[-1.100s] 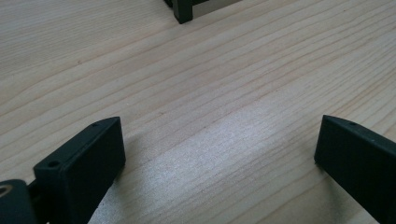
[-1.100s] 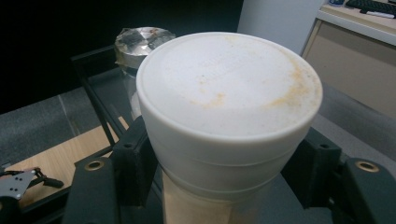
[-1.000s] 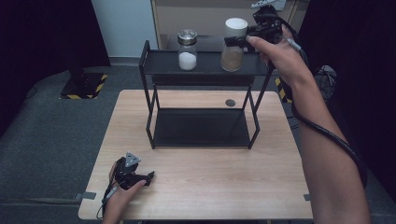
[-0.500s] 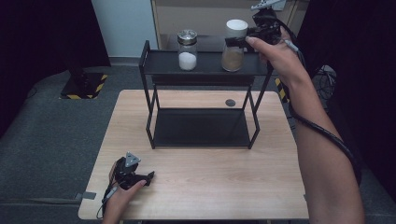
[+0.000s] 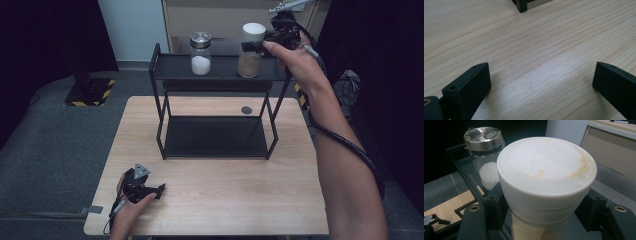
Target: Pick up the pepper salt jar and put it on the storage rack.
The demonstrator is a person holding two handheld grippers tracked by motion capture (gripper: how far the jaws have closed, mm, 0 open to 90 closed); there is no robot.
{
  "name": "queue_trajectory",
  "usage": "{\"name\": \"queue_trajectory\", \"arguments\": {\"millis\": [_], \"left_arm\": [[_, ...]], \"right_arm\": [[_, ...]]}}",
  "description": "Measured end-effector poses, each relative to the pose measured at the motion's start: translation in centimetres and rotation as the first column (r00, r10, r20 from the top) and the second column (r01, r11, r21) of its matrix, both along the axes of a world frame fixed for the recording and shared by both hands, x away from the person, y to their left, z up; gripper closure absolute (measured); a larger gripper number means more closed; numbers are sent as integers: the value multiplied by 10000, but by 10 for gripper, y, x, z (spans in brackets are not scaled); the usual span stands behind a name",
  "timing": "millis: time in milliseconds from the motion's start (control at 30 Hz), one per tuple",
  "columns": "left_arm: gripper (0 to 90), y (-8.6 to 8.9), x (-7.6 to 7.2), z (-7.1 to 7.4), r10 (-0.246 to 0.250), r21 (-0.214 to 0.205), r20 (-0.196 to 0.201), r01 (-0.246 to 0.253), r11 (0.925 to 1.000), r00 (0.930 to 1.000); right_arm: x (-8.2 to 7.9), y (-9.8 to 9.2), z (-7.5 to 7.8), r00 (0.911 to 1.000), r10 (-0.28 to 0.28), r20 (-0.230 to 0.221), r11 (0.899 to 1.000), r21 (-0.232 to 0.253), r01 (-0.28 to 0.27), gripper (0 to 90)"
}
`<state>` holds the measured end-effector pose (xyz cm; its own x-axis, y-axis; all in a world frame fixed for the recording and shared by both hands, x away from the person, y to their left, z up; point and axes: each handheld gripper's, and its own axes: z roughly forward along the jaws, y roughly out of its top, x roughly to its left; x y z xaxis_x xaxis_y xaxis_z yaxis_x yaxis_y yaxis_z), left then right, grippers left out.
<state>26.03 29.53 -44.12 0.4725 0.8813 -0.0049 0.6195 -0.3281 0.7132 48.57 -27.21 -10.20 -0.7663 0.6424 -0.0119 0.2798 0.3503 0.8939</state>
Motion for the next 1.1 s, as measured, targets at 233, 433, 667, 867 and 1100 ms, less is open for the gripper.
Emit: {"name": "queue_trajectory", "arguments": {"millis": [233,433,667,867,1100], "left_arm": [[7,0,0,0,-30,26,-2,30,10000,10000],[7,0,0,0,-21,19,3,21,10000,10000],[7,0,0,1,-44,52,-10,44,10000,10000],[7,0,0,1,-43,52,-11,43,10000,10000],[7,0,0,1,-44,56,-10,44,10000,10000]], "right_arm": [[-2,2,-2,9999,-81,127,10000,-38,82,350],[-3,1,-3,9998,-80,166,10000,2,80,346],[-4,0,-5,9996,-81,267,9999,102,78,337],[-7,4,-2,9989,-200,430,9997,-103,205,226],[-21,2,2,9976,-151,679,9992,-372,176,116]]}}
